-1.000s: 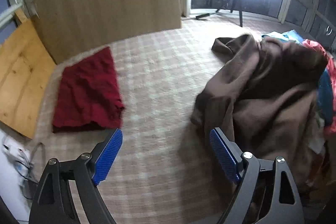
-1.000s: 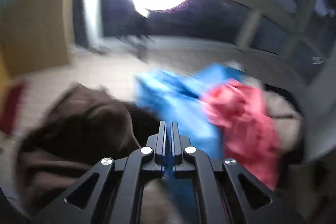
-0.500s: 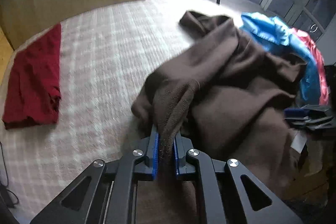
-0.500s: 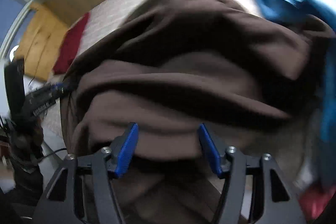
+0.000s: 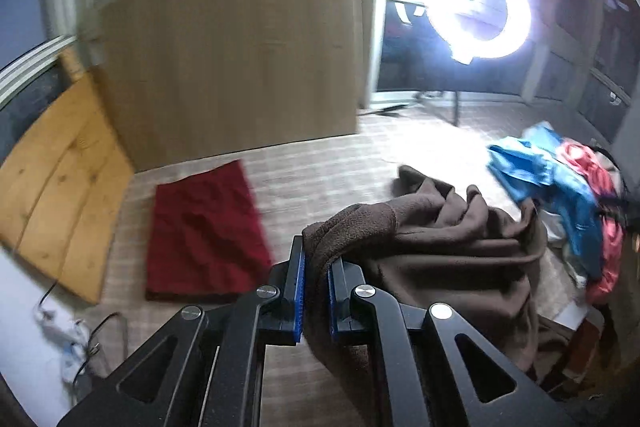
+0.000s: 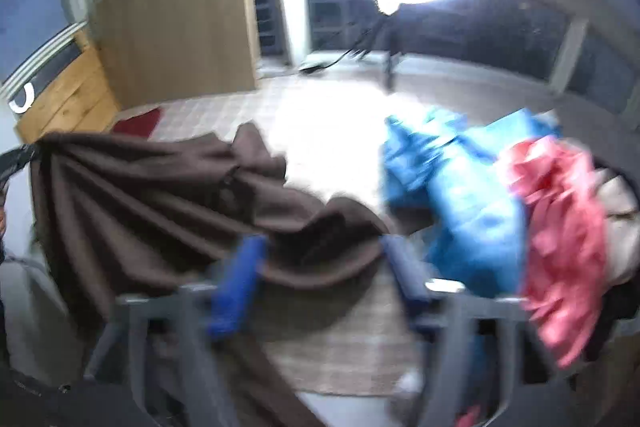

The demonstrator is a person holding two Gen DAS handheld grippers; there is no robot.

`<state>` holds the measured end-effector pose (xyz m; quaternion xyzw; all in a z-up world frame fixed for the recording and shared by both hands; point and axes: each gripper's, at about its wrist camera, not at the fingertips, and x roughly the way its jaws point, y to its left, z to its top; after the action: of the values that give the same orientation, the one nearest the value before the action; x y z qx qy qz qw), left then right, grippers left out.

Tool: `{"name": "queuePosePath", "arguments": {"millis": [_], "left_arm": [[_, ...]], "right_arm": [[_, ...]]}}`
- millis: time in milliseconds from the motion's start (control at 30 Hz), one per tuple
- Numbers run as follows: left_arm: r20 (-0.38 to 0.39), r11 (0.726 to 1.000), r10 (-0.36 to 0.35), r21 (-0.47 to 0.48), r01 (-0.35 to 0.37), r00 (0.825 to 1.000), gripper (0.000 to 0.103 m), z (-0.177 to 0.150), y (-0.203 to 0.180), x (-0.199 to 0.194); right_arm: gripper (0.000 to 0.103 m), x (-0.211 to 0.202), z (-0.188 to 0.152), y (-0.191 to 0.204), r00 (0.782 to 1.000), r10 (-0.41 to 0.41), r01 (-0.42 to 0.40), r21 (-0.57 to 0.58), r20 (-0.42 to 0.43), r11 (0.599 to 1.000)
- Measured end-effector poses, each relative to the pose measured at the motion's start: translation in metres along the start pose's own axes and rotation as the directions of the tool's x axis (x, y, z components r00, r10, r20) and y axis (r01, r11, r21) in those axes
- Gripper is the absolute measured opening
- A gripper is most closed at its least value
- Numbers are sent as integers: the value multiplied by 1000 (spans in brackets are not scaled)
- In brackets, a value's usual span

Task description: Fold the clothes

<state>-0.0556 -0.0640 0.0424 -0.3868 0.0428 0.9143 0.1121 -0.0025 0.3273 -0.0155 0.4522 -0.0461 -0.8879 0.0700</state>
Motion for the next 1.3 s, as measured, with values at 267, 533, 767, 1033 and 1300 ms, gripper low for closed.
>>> {"name": "queuePosePath", "arguments": {"millis": [267,533,767,1033,1300], "left_arm": [[-28,997,14,-72,-16,1000,8,-16,25,3],[17,995,-62,-82,64,998,8,-10,16,-21],[108,1000,-14,-13,16,994,8,33,24,-54],[-91,980,201,36,-198,975,12,43,55,49],[-108,991,64,-110,-76,992,18,-30,68,3]], "right_arm": [[75,114,-56,77,961,-2,-56,-203,-275,978],[3,83,-44,72,958,183,-215,-132,-221,968],[0,-40,24,-12,994,-24,24,3,107,1000],[47,28,37,12,995,69,-76,-108,-67,991],[58,90,84,183,960,243,-279,-481,-137,831]]}}
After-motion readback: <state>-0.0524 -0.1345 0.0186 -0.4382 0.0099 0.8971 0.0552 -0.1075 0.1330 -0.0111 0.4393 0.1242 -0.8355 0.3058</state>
